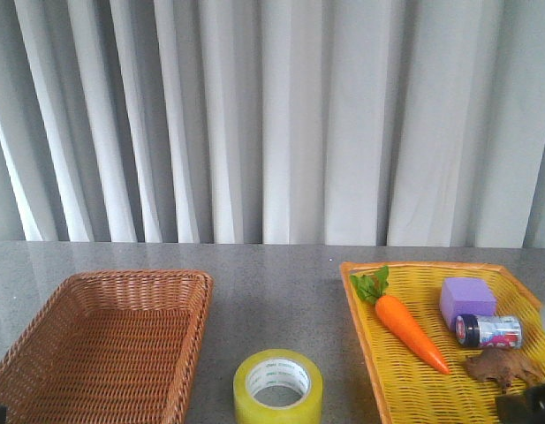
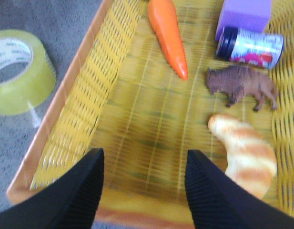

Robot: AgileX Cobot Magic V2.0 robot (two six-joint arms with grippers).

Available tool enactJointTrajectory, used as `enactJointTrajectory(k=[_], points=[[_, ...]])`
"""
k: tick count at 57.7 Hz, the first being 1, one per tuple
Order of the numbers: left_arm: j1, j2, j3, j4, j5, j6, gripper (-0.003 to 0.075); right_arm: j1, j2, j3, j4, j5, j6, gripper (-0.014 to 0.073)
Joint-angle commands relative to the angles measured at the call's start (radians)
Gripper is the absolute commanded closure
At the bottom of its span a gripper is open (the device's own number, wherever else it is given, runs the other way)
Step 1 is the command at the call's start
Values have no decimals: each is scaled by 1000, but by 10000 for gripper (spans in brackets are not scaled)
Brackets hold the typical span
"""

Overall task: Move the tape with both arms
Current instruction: 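Move the left gripper over the tape roll on the table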

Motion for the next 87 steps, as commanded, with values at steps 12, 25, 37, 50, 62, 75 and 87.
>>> enactJointTrajectory(k=[12, 25, 37, 50, 62, 75, 87], points=[[-9, 3, -30, -12, -80, -1, 165, -8, -154, 105, 12, -45, 3, 206], [-9, 3, -30, -13, -99, -1, 165, -8, -177, 105, 11, -9, 3, 222], [-9, 20, -33, -41, -111, 10, 165, -8, -177, 105, 11, -9, 3, 222], [-39, 180, -162, -89, -77, 160, 165, -8, -177, 105, 11, -11, 3, 222], [-113, 368, -293, -144, -74, 273, 165, -8, -177, 105, 11, -12, 3, 222], [-201, 598, -472, -143, -42, 317, 165, -8, -177, 105, 11, -12, 3, 222], [-241, 815, -697, -140, 143, 317, 165, -8, -177, 105, 11, -12, 3, 222]])
